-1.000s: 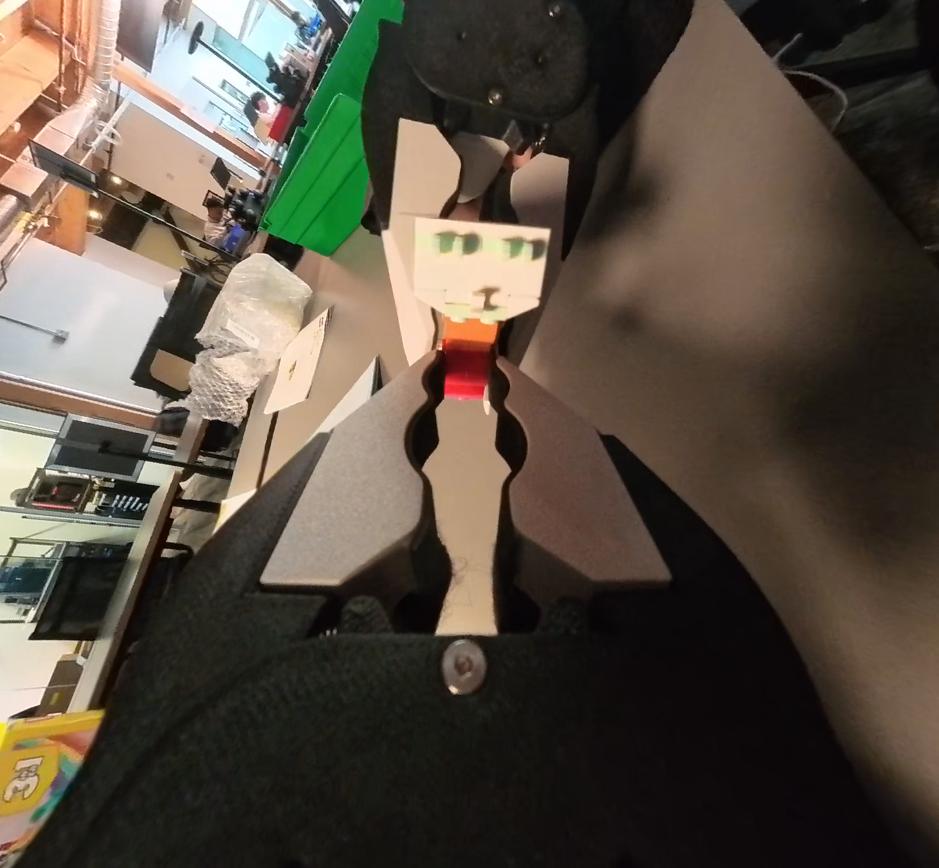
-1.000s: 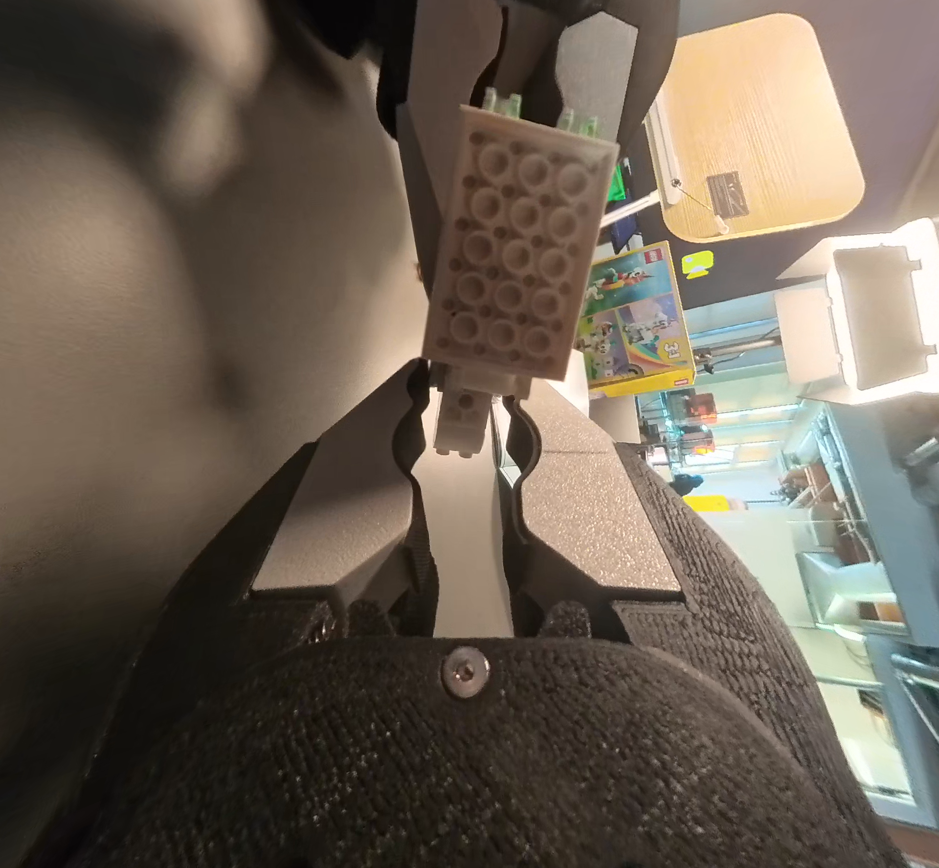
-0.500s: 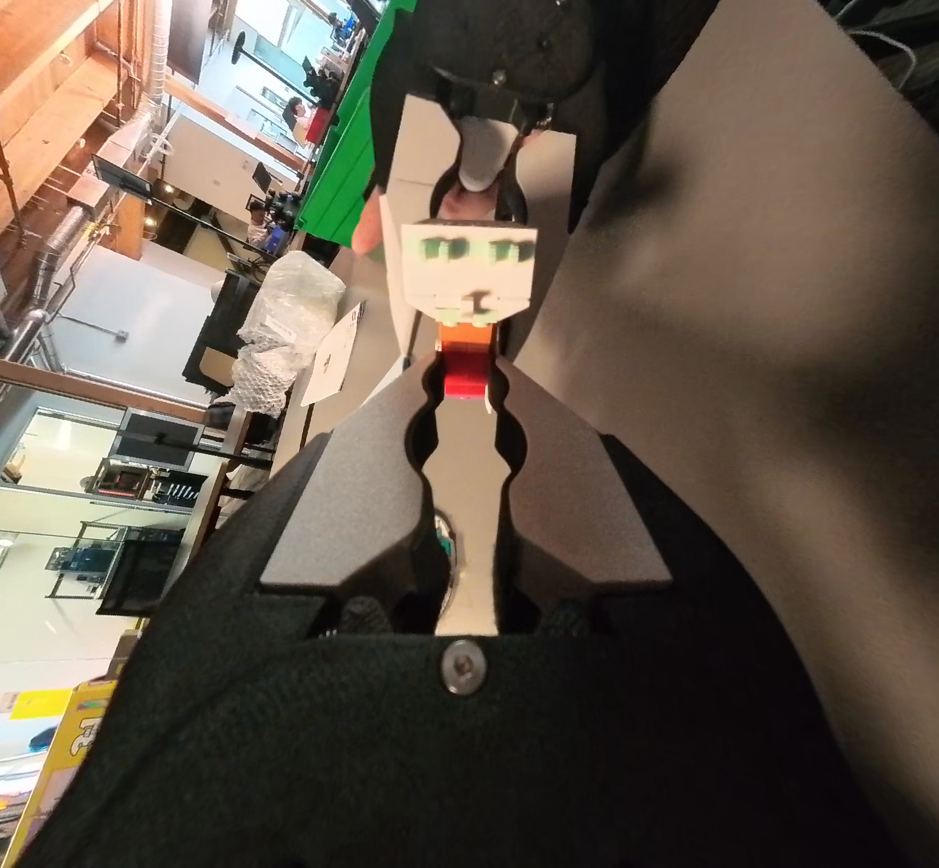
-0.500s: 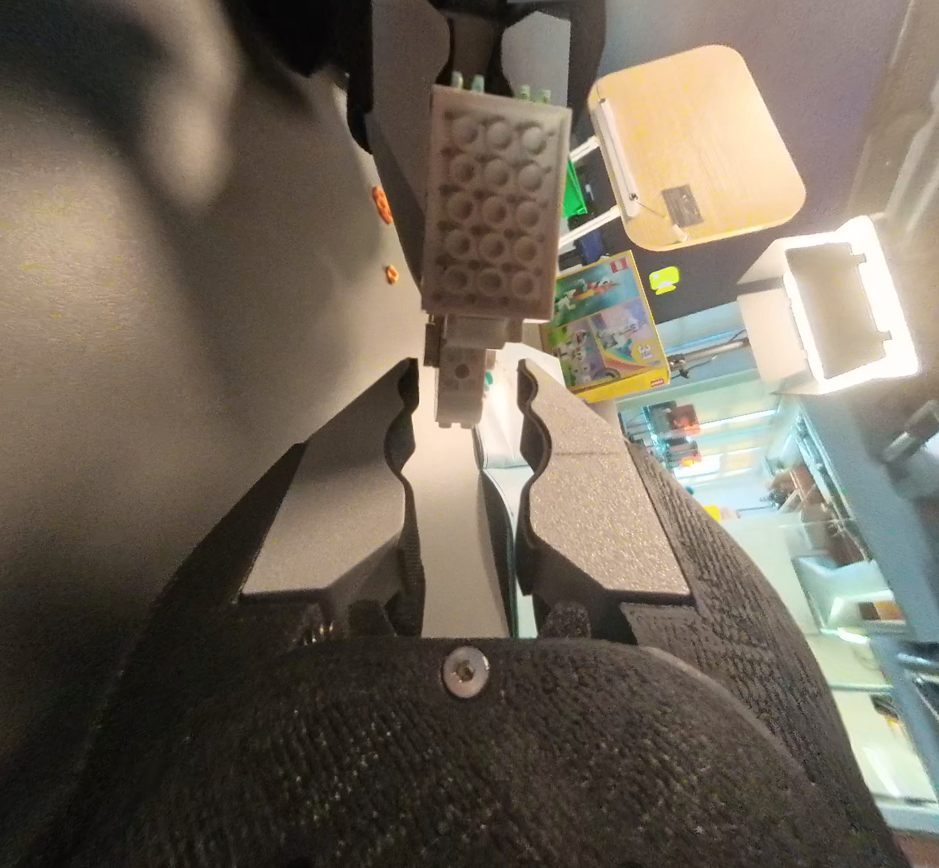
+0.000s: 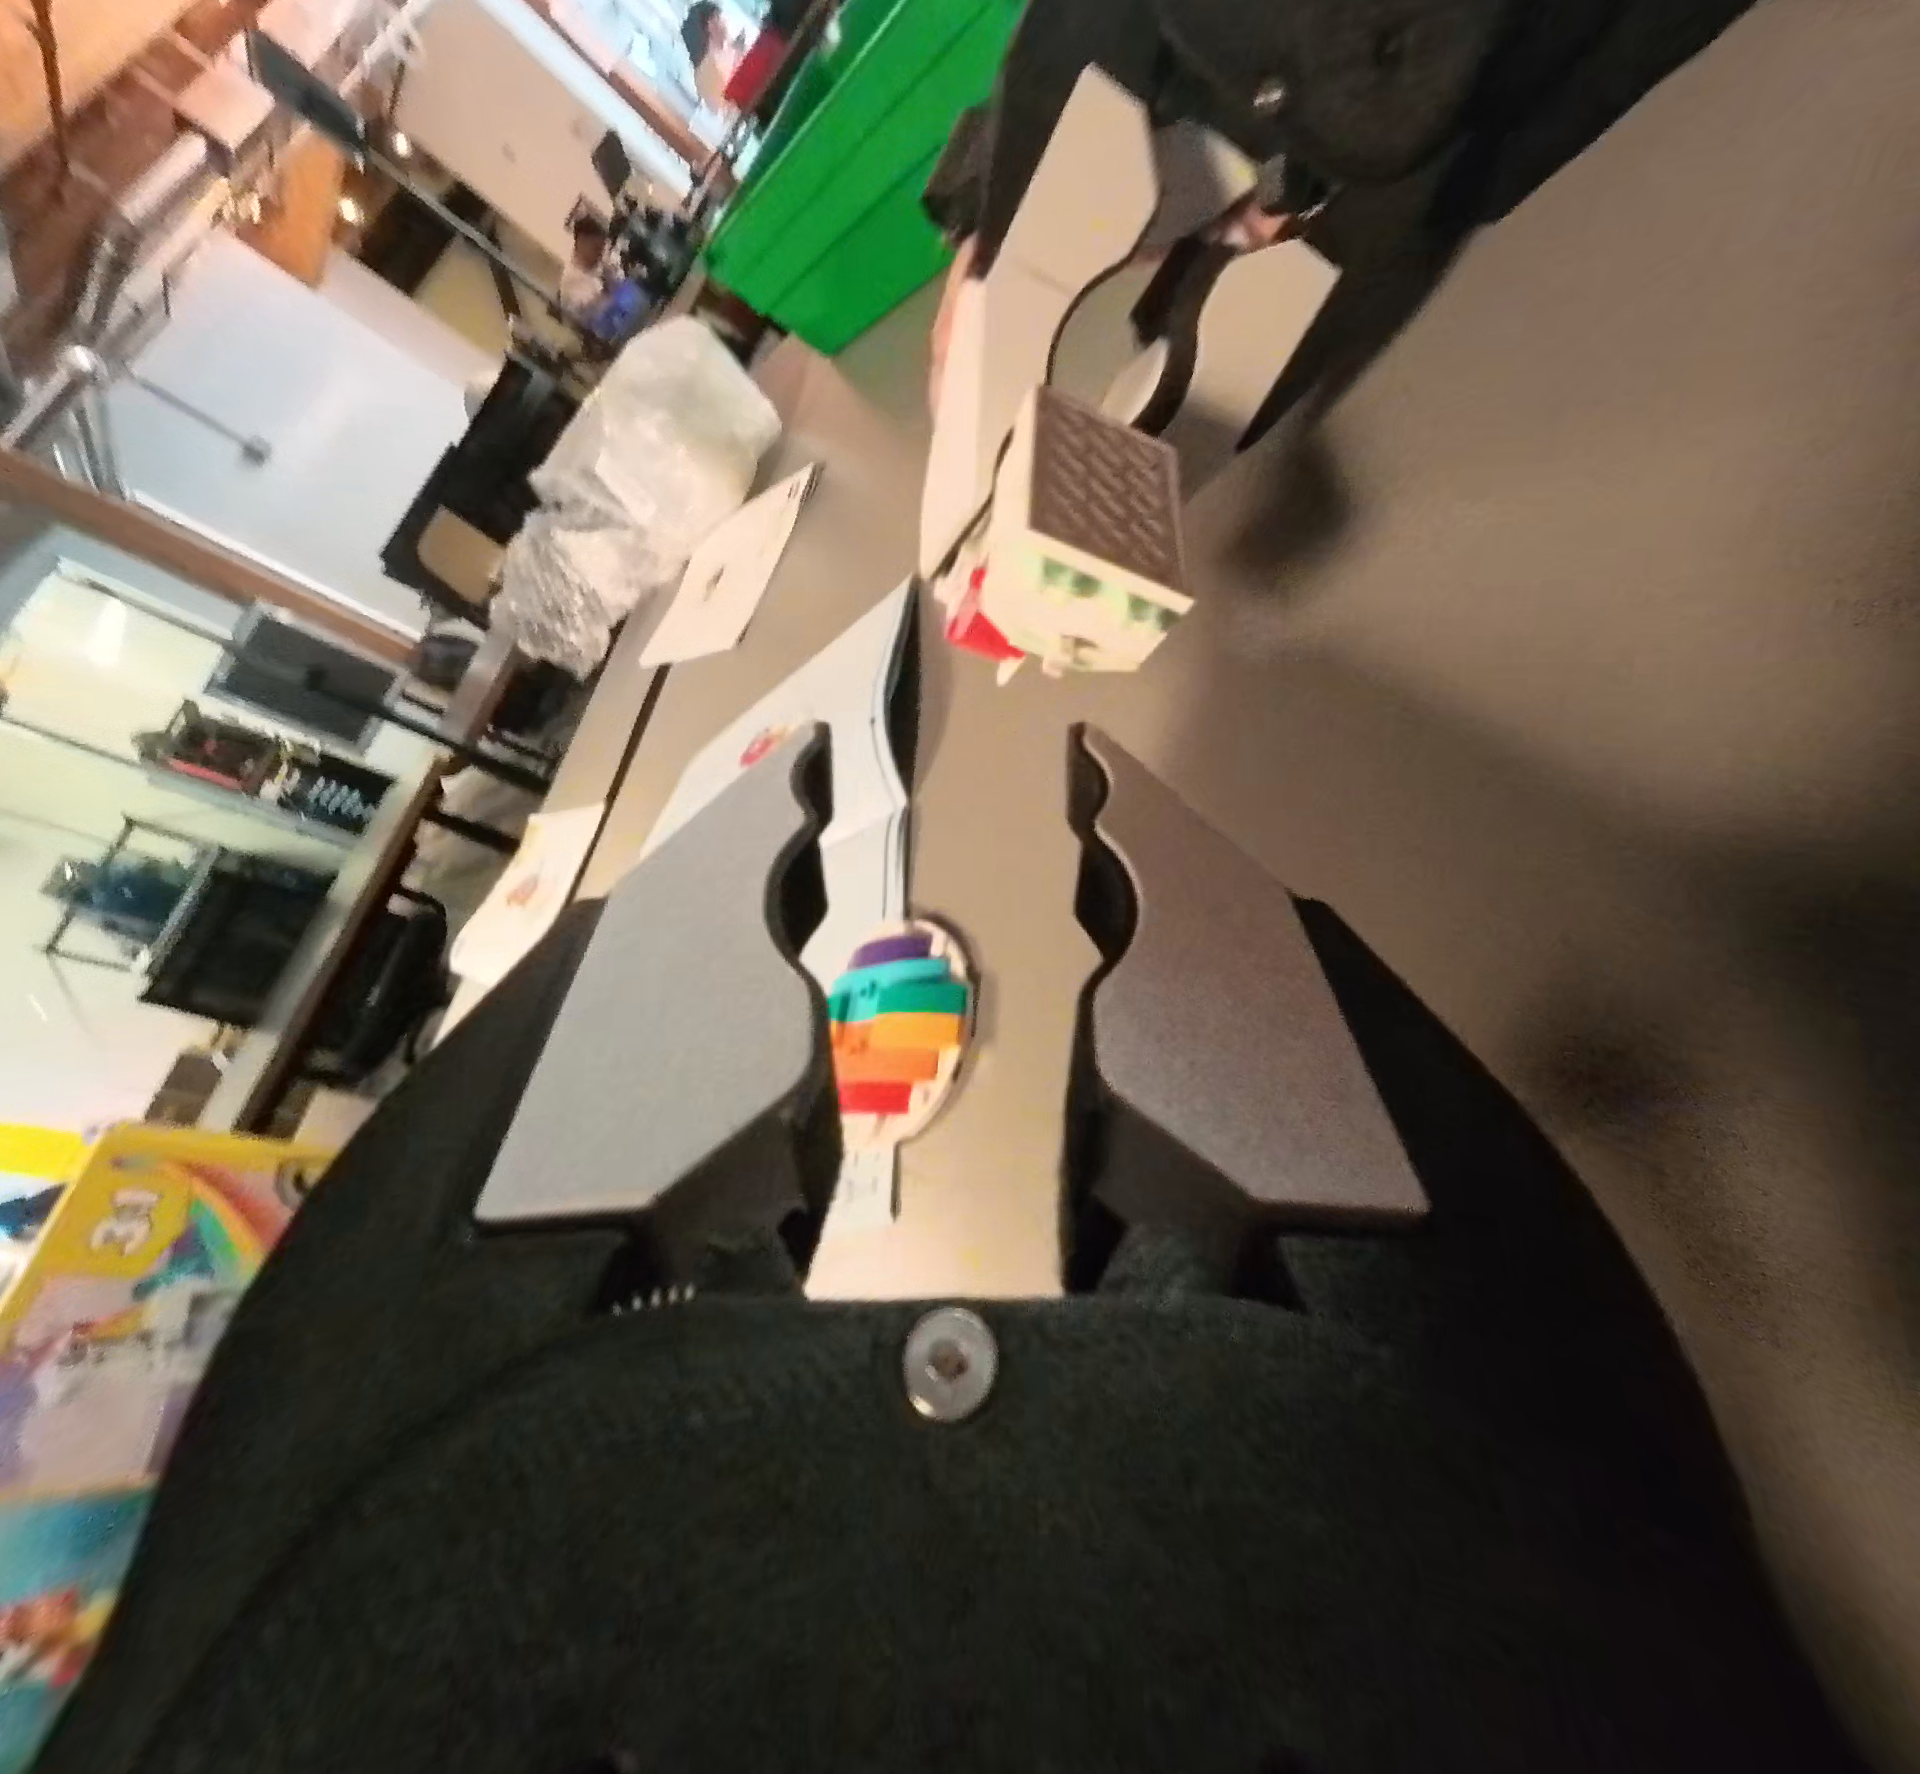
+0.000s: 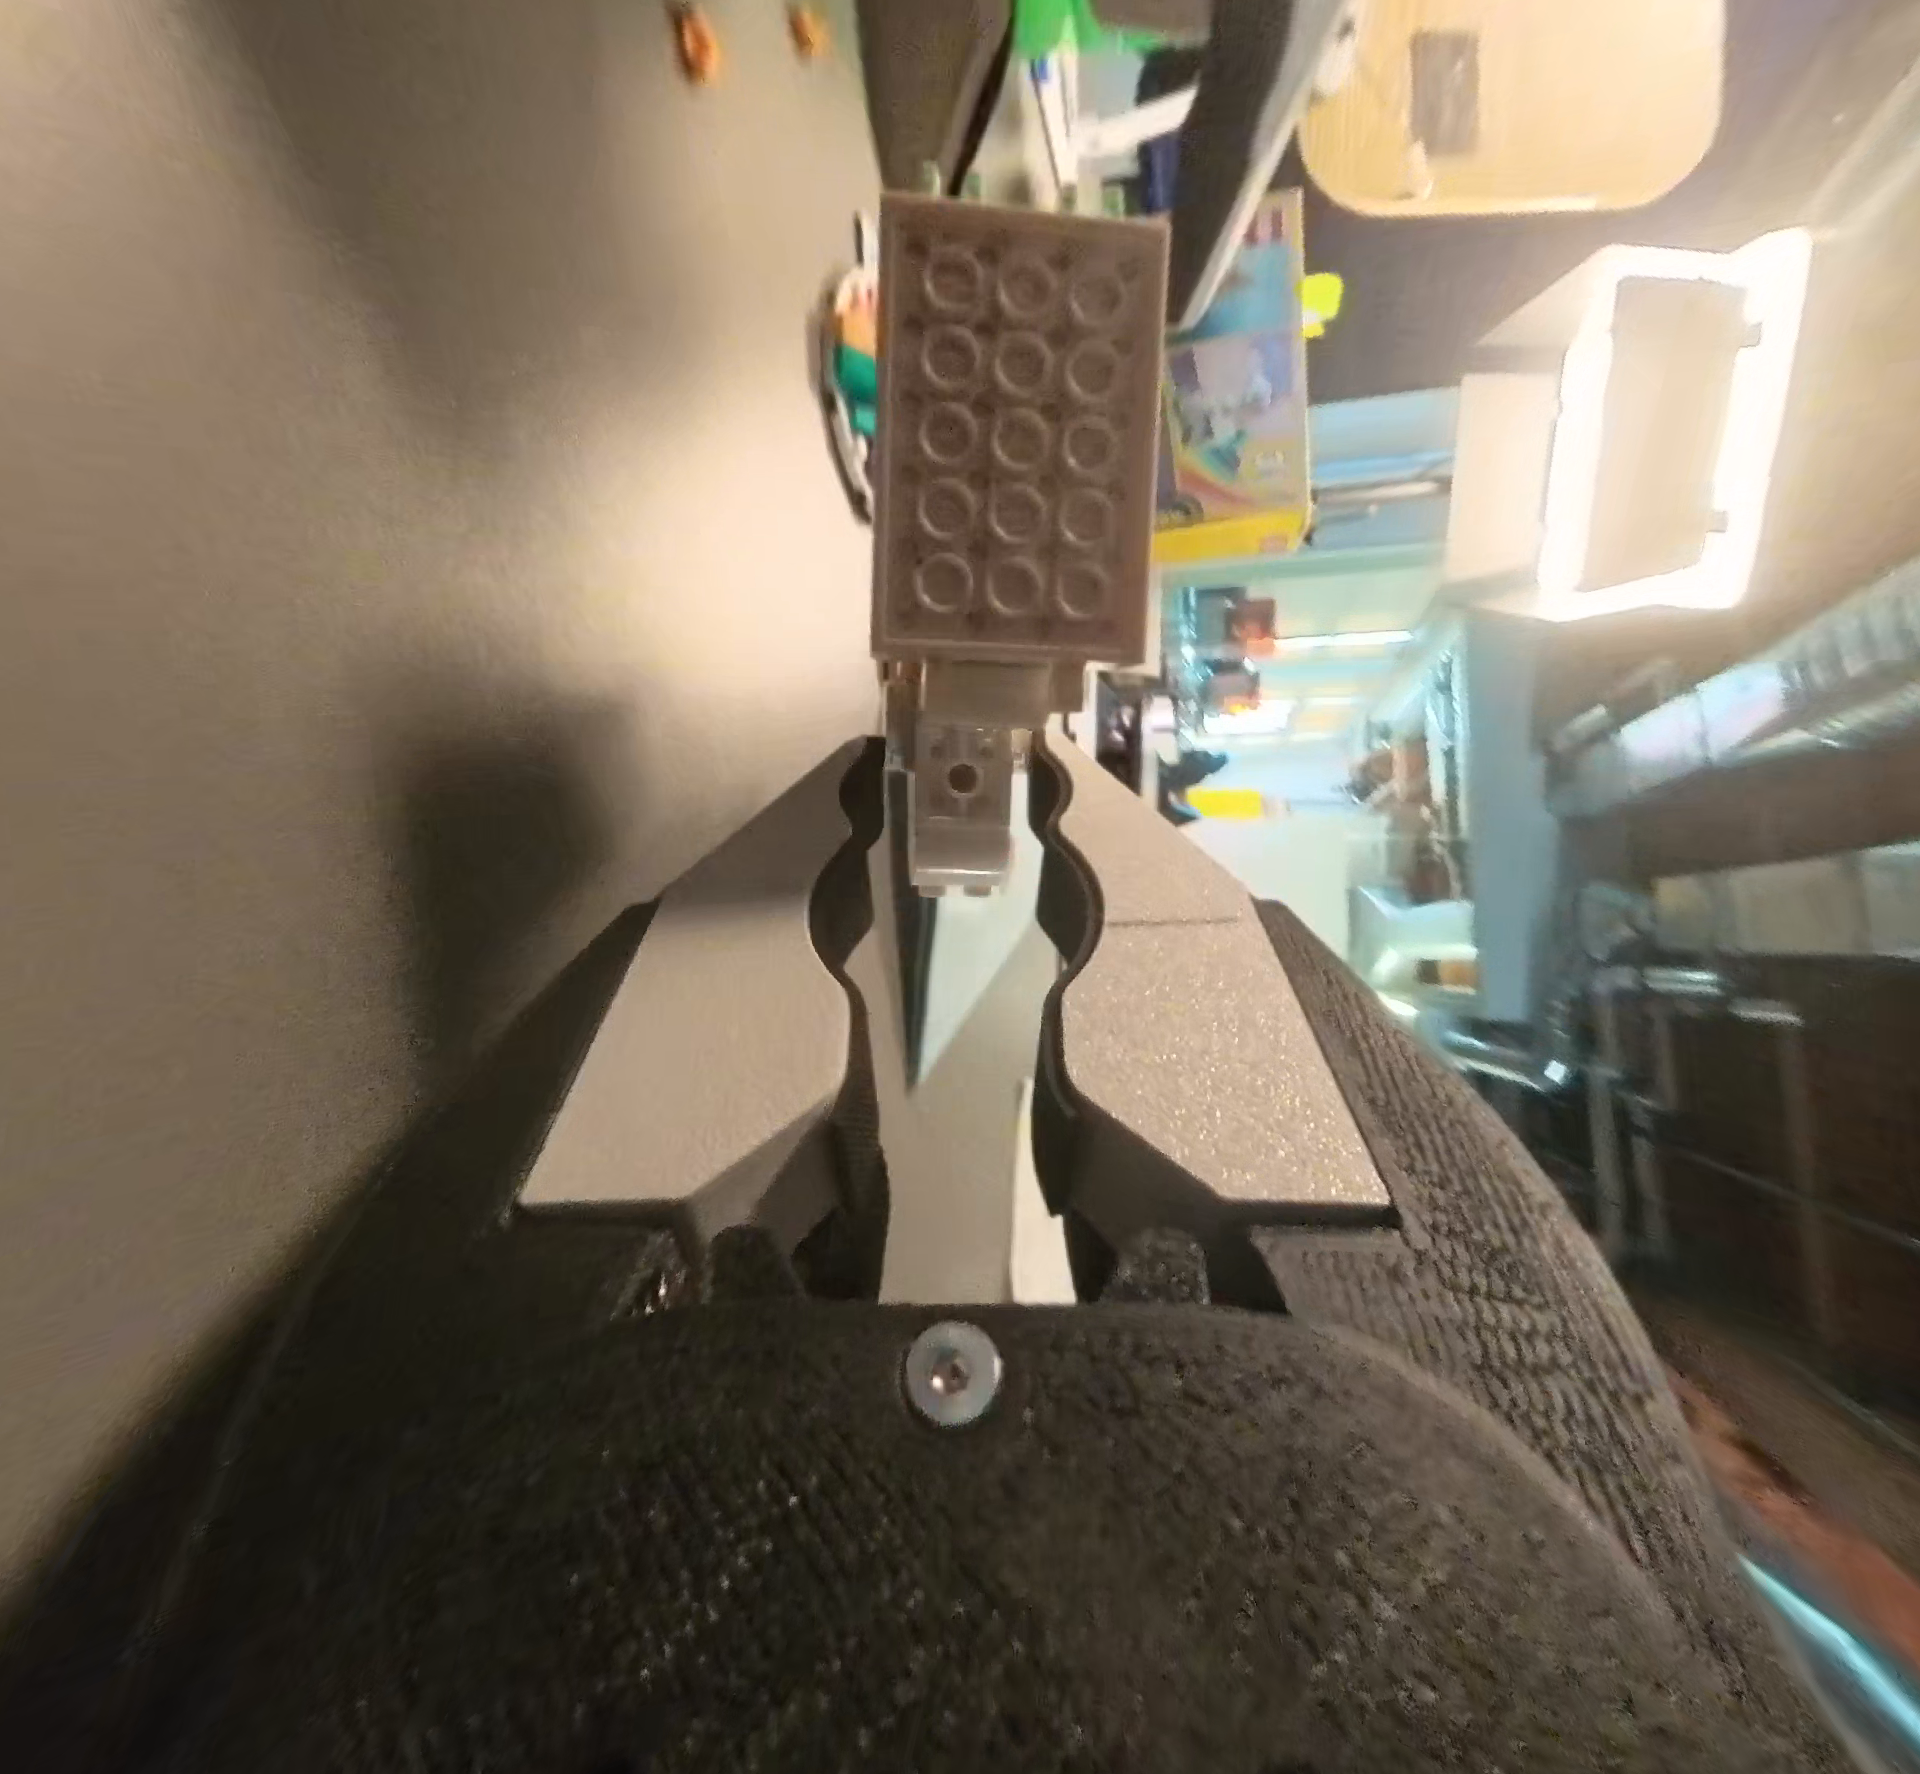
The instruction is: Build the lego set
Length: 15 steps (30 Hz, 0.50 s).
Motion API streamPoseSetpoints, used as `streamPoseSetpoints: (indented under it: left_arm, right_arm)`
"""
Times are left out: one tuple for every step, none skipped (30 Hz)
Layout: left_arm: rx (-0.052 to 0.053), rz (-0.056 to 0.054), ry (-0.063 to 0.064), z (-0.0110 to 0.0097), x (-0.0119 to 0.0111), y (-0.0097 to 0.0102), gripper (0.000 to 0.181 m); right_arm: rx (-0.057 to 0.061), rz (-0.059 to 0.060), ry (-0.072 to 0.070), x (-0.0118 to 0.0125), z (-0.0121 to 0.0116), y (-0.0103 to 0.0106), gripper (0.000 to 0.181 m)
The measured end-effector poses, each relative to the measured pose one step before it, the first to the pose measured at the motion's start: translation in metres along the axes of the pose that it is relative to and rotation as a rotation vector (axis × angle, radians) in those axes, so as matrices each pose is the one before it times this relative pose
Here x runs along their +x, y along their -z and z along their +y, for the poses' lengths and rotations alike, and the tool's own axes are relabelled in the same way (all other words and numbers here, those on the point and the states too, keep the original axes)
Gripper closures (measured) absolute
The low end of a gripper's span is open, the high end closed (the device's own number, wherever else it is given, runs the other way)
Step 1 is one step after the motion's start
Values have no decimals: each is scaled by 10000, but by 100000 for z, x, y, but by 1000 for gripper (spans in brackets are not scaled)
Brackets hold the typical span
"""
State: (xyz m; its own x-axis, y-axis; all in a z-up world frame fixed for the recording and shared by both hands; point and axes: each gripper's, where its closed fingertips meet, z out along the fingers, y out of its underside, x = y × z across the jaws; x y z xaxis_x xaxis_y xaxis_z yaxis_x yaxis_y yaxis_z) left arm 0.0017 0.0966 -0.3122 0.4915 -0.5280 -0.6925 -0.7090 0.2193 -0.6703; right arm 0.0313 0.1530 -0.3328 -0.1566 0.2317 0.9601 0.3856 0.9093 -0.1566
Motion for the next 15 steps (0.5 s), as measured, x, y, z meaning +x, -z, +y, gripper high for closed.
streamPoseSetpoints:
  left_arm:
    - [-234, -102, 190, 549, -422, -16, 133]
    - [-213, -102, 134, 481, -364, -38, 131]
    - [-101, -47, 113, 288, -244, -14, 129]
    - [-23, -36, 140, 135, -184, -1, 129]
    - [2, -12, 167, 60, -126, -19, 129]
    - [-4, 9, 173, 51, -94, -17, 128]
    - [-38, -34, 162, 107, -151, -44, 129]
    - [-54, -49, 115, 125, -159, -39, 128]
    - [-68, -69, 72, 142, -189, -36, 128]
    - [-68, -75, 39, 146, -174, -29, 128]
    - [-37, -36, 12, 77, -102, -6, 128]
    - [-1, -34, 17, 15, -82, 6, 128]
    - [-2, -48, 22, 3, -99, 6, 128]
    - [-19, -46, 17, 35, -103, -3, 128]
    - [-20, -25, 20, 45, -58, -21, 128]
  right_arm:
    - [-284, 57, 301, -29, 420, -106, 155]
    - [-199, 24, 287, -86, 247, -71, 155]
    - [-137, -47, 275, -172, 117, -51, 155]
    - [-93, -109, 219, -259, 35, -23, 155]
    - [-63, -85, 178, -220, -2, -10, 154]
    - [-62, 51, 156, 0, -5, -15, 155]
    - [-91, 56, 140, 64, 68, -16, 155]
    - [-79, -127, 66, -171, 66, -23, 155]
    - [-39, -160, -61, -206, 55, -1, 158]
    - [-18, -135, -67, -126, 40, 27, 157]
    - [-9, -98, -43, -47, 31, 57, 154]
    - [12, -101, -27, -60, 20, 74, 151]
    - [56, -153, -40, -128, -19, 97, 148]
    - [110, -212, -88, -208, -70, 110, 144]
    - [147, -250, -142, -241, -75, 155, 140]
